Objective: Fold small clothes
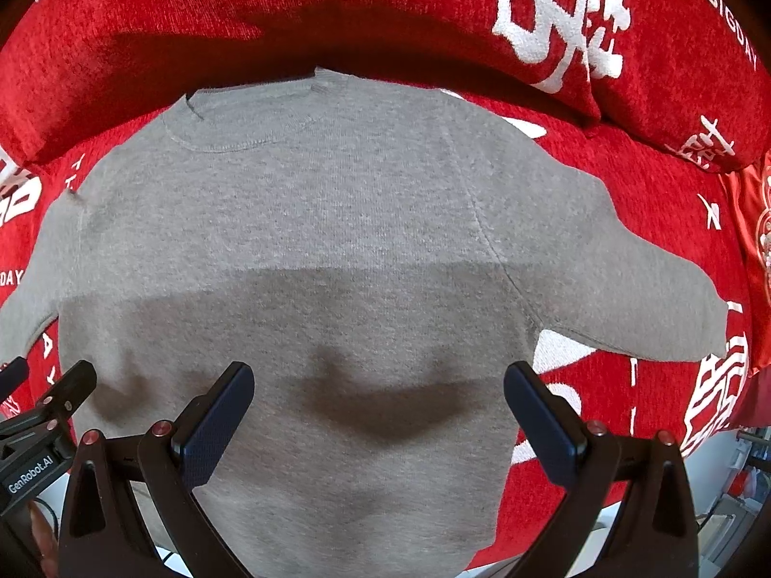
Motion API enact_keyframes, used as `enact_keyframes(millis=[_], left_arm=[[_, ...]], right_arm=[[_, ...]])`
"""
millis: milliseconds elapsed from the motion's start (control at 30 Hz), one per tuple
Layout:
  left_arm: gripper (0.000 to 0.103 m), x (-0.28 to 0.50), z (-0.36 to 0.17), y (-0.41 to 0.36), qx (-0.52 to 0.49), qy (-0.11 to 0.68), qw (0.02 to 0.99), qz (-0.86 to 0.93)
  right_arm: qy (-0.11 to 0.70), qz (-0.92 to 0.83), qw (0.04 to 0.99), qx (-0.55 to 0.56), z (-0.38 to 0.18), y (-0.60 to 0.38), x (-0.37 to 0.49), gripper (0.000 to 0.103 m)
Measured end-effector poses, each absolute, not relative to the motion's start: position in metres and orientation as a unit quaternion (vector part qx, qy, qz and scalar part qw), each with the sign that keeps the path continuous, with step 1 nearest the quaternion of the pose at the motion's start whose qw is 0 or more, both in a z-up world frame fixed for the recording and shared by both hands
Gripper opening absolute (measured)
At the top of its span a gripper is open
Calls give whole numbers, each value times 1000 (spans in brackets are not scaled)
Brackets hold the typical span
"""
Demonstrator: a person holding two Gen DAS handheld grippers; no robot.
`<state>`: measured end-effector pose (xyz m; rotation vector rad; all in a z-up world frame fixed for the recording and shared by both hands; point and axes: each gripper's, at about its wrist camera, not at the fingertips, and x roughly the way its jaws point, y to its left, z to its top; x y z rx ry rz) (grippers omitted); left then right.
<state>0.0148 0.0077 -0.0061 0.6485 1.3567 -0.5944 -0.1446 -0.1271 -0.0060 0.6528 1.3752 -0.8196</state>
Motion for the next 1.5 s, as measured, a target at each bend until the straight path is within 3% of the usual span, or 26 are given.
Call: enact_keyframes(millis=[1033, 1500], left_arm=[[103, 31, -8, 38, 279, 622, 683, -262], [103, 87, -18, 110, 218, 635, 705, -228]], right_arm=[[609, -359, 650, 279, 1, -104, -120, 103], [625, -309, 669, 256, -3, -58, -61, 103]])
